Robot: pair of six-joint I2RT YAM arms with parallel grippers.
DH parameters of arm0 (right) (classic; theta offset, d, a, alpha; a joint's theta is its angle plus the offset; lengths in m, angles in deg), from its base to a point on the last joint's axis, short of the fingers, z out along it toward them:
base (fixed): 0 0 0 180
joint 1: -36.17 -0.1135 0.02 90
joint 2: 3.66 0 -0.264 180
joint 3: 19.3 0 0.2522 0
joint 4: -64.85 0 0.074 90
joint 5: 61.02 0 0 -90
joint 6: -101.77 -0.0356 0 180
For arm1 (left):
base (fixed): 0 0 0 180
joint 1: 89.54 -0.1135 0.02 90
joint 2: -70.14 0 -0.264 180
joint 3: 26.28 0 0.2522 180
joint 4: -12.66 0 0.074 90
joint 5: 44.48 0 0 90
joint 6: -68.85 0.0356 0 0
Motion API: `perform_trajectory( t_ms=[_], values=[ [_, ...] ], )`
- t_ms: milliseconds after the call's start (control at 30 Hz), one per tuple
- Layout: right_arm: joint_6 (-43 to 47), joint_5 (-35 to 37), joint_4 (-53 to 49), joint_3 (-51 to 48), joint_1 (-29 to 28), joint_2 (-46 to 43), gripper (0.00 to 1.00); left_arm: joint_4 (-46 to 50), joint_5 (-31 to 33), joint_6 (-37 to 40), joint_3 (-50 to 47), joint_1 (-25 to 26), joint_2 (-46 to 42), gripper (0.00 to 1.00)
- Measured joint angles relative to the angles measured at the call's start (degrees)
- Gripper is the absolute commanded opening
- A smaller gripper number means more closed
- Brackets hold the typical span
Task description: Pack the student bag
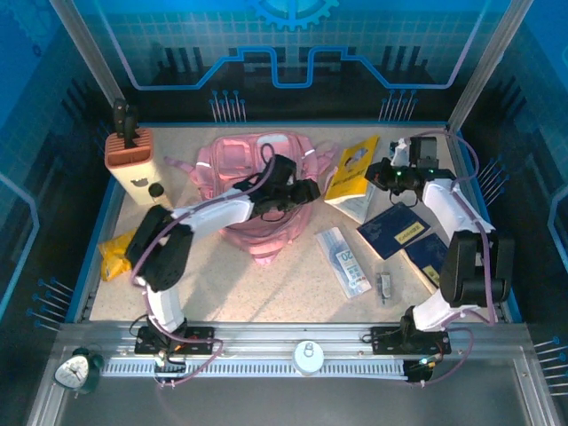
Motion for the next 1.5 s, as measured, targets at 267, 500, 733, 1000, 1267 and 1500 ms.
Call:
perform_trajectory(
  t_ms=[267, 500, 733, 1000, 1267, 1500],
  values=[
    [-2.4, -7.1, 1.6, -1.8, -2.2, -9.0, 0.0, -7.6, -6.1, -3.4, -15.5, -6.6, -15.9, 0.74],
    [-5.5, -12.4, 4.5, -5.3, -9.4, -12.5, 0.0, -14.6, -12.6, -6.3, -21.4, -12.0, -17.8, 0.76],
    [-10.4, -15.3, 11.2, -11.2, -14.9, -13.2, 0.0, -24.0, -18.4, -9.0, -22.4, -12.5, -18.1, 0.64],
    [-12.6, -16.0, 15.1, -12.5, -16.8, -13.2, 0.0, -24.0, -18.8, -9.0, -23.3, -12.6, -19.3, 0.66],
    [-13.0, -16.4, 15.6, -12.4, -17.3, -14.7, 0.0, -13.9, -13.3, -5.8, -23.2, -12.6, -23.8, 0.75],
    [-15.0, -16.6, 19.0, -12.2, -20.3, -14.6, 0.0, -16.3, -13.2, -7.3, -24.1, -12.6, -23.9, 0.68]
  ],
)
